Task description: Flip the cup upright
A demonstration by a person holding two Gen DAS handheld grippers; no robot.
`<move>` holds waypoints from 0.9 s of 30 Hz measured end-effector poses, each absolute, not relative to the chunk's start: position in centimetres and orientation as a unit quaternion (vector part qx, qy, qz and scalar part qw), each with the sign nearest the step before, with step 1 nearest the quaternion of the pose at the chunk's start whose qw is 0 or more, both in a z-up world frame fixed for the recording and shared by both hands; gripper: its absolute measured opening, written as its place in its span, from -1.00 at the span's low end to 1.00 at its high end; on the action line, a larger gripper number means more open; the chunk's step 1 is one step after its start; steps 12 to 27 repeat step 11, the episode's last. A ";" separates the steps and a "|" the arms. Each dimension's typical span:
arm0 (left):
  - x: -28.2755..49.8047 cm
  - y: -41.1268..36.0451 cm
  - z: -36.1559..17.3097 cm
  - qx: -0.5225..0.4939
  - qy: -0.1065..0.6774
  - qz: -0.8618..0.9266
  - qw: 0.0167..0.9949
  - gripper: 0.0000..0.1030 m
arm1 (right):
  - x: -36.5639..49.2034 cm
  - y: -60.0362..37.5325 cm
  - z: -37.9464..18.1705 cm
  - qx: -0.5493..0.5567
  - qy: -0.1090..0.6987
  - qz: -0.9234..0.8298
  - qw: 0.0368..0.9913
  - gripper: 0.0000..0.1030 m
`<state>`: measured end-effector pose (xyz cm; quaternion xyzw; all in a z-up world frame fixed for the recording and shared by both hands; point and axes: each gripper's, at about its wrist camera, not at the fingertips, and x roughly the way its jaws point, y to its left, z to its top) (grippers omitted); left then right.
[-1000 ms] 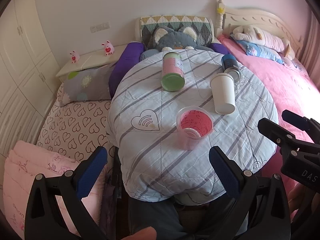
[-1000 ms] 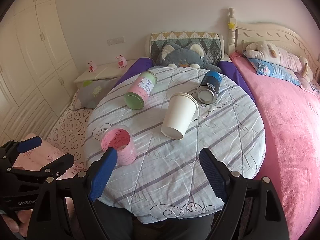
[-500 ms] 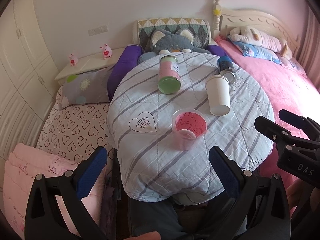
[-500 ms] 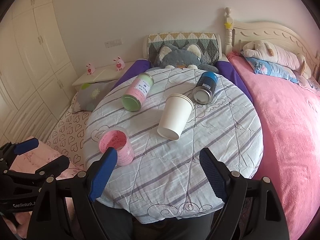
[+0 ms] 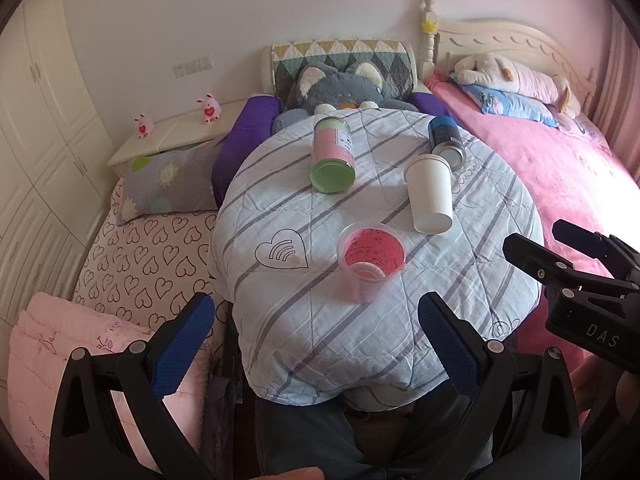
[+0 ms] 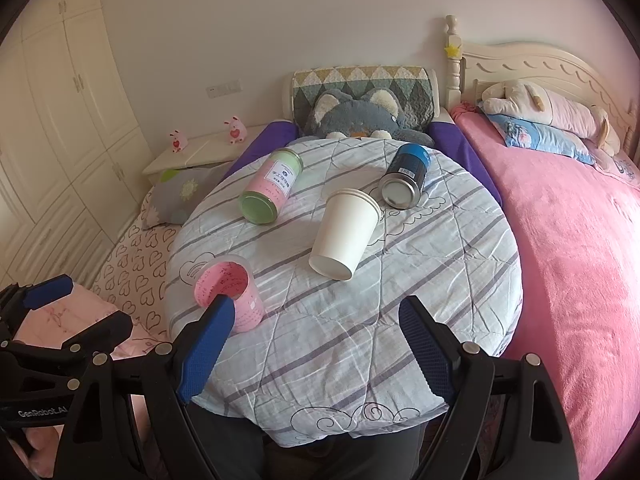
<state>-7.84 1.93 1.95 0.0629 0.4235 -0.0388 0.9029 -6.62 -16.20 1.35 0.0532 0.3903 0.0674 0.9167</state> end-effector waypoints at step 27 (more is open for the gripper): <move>-7.9 1.6 2.5 0.055 0.414 -0.057 0.907 0.99 | -6.7 -16.4 1.3 0.056 0.391 0.066 0.916 0.66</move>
